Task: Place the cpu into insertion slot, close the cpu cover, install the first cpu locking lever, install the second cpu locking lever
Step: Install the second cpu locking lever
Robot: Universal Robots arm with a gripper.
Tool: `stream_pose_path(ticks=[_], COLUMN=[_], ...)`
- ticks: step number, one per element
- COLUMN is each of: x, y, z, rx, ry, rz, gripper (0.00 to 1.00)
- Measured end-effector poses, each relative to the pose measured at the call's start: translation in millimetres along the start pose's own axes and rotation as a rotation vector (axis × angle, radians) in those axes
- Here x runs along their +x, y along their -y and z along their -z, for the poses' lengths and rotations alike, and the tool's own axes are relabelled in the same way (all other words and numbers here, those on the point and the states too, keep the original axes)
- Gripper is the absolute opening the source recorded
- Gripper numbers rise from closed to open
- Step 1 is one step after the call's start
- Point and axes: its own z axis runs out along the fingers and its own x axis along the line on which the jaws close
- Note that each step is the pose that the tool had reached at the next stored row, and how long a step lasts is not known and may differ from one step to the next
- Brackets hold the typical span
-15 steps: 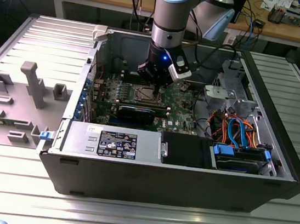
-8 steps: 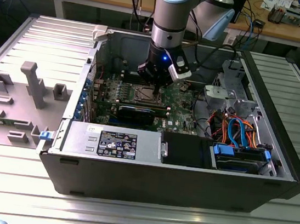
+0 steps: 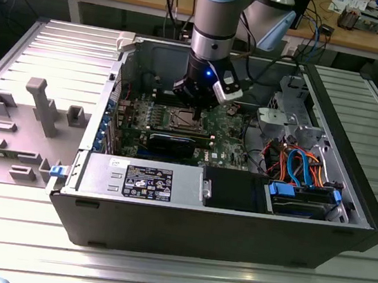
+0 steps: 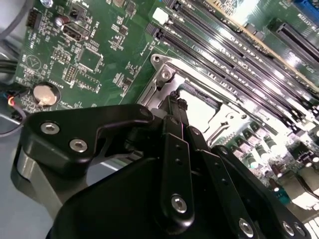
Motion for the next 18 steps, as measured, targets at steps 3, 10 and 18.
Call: stream_pose_path(ticks=[3, 10, 18], x=[-0.3, -0.3, 10.9], y=[-0.2, 3.1, 23.3], z=[7.7, 15.3, 15.8], rx=[0.0015, 0.0327, 0.0439], ry=[-0.0001, -0.0017, -0.0026], rz=[0.000, 0.001, 0.001], gripper=[0.11, 0.11, 0.11])
